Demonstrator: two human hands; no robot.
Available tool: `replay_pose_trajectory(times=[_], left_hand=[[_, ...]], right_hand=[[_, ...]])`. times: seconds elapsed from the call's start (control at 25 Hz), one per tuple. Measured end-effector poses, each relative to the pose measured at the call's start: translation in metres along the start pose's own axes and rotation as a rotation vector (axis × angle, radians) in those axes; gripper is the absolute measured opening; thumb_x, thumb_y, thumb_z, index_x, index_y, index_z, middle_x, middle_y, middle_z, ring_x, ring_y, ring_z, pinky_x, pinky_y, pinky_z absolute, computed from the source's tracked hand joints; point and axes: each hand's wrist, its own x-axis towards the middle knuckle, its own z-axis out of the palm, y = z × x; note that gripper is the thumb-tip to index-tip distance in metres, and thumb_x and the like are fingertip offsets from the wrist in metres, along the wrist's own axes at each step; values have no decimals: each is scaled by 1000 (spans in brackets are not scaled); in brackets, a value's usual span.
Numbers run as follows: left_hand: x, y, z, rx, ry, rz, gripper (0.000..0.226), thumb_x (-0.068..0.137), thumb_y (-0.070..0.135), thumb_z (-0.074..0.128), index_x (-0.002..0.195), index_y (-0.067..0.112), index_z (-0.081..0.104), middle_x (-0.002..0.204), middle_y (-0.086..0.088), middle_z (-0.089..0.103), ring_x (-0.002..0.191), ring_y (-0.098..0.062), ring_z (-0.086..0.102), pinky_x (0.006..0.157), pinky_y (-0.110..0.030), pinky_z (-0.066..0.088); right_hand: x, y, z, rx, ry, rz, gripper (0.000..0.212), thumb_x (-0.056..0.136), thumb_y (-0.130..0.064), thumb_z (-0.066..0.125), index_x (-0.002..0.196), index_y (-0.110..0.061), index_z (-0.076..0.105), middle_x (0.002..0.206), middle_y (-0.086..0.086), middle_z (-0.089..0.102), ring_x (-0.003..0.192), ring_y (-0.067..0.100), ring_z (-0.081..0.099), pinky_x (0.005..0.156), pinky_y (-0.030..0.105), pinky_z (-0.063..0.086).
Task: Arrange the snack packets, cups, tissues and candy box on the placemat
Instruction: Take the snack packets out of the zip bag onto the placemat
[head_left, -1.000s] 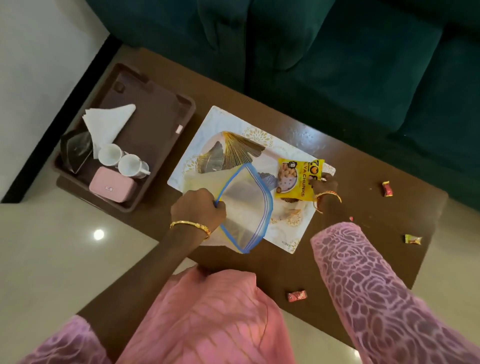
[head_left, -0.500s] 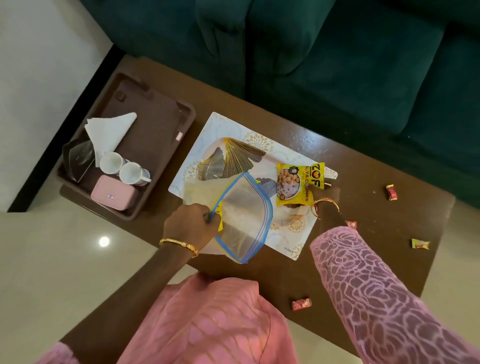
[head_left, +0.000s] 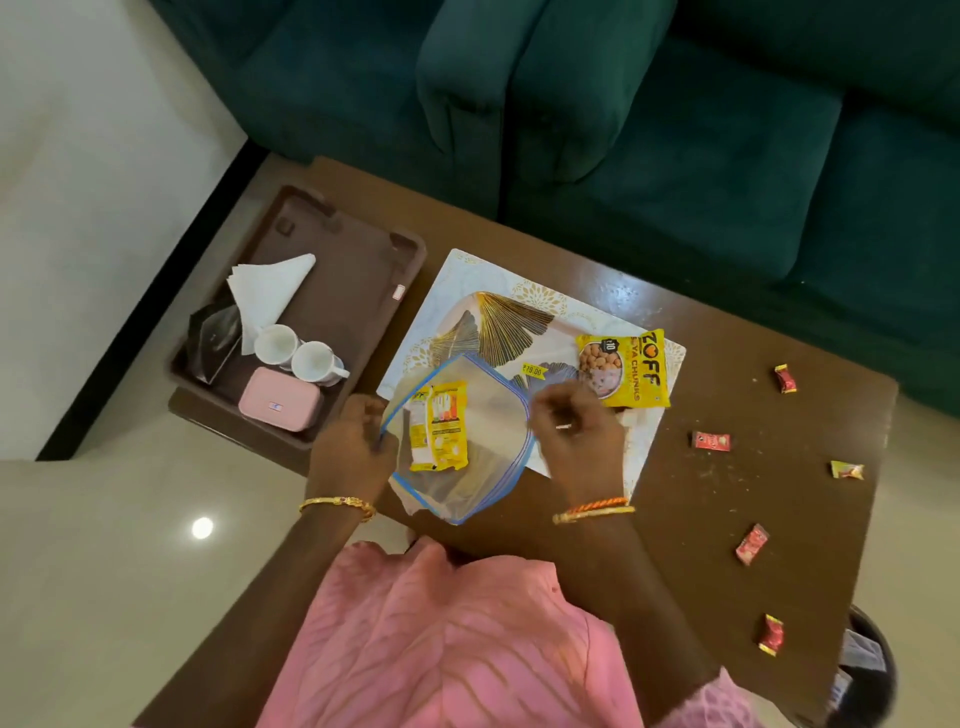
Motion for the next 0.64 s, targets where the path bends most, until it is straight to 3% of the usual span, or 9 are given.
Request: replay_pose_trajectory(times=[0.08,0.16,0.28,0.4,0.48,0.64], left_hand=[[1,-9,-3,15,-22,35,27,75,2,62,101,7,63,95,-15,72,85,-34,67,78,-35,50],[-3,-8,4,10,-57,58,26,75,2,61,100,8,65,92,-15,72,84,-34,67,75,-33,50],[-8,-20,-1,-8,-88,65,24,74,4,60,97,8,64,84,-16,71,81,-36,65,70,-32,48],[-5,-37,-8,-15,-117,75,20,76,11,60,96,11,63,80,-13,71,80,-34,66,68,-34,50],[-2,-44,-10,-11,-141,70,17,77,16,61,93,13,64,82,-9,72,81,-32,66,67,-33,50],[10,-55,-15,-3,-168,78,11,78,20,61,87,14,63,80,-8,71,80,-31,66,66,-35,51]], right_hand=[[-13,0,21,-164,-241,-21,10,76,3,63,79,-5,68,76,11,71,67,19,64,63,16,50],[-8,15,39,-417,-409,56,14,78,-2,62,89,-3,68,90,17,71,85,28,66,76,28,52],[-5,30,95,-732,-547,353,36,80,-12,64,113,-1,56,118,19,61,112,34,56,90,36,48],[-3,44,141,-814,-549,483,43,79,-16,67,118,-3,54,126,14,60,119,28,56,96,33,47],[-2,55,155,-803,-431,604,45,80,-17,68,119,-2,52,127,12,58,119,25,56,97,32,47],[-6,61,168,-789,-311,686,33,85,-18,59,114,-3,57,123,14,62,115,29,59,93,35,48]])
